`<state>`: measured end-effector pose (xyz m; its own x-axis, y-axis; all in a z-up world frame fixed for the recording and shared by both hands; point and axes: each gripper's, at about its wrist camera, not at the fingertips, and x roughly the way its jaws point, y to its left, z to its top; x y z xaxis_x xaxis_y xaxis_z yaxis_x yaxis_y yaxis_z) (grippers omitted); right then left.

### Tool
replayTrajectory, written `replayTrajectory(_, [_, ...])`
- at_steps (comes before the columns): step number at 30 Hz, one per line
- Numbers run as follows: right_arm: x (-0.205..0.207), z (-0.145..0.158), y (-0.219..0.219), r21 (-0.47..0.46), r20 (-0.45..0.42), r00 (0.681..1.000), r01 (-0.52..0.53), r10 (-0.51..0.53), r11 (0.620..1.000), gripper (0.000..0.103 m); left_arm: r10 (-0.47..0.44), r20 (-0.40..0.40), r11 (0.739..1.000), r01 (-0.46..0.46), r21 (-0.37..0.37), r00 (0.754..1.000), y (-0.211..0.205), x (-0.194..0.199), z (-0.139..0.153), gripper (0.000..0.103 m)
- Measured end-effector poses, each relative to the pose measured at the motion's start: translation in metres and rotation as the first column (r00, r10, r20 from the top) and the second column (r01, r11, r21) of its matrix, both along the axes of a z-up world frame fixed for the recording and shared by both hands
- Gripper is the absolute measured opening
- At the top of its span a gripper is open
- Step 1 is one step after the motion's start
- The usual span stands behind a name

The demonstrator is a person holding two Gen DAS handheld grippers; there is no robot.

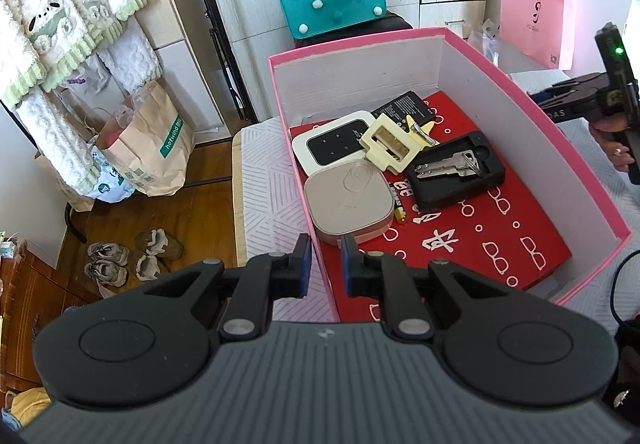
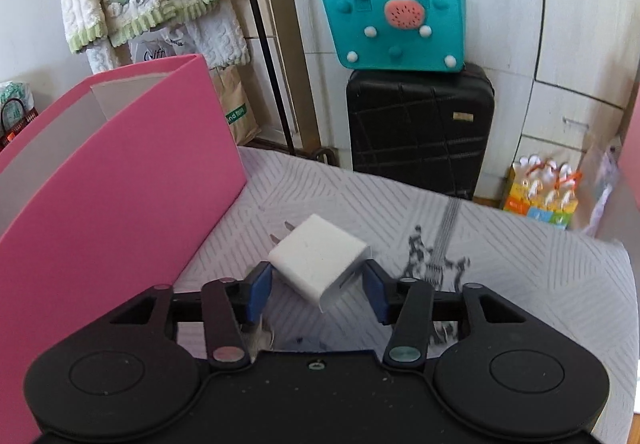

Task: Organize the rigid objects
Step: 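Move the open right gripper to the white charger on the table, then grasp the white charger with the right gripper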

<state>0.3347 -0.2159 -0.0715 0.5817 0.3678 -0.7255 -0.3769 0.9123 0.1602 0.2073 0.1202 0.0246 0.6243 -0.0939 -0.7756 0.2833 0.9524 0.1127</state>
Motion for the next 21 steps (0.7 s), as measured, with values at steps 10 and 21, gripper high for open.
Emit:
replayTrajectory(10, [0.009, -0.005, 0.012, -0.054, 0.066, 0.998, -0.011, 0.014, 0.998, 0.070, -0.003, 0.006, 1.000, 0.003, 0.003, 1.000, 0.001, -0.001, 0.000, 0.014])
replayTrajectory(21, [-0.008, 0.008, 0.016, -0.079, 0.109, 0.994, 0.000, 0.008, 0.997, 0.063, -0.005, 0.006, 1.000, 0.005, -0.007, 1.000, 0.001, -0.001, 0.000, 0.014])
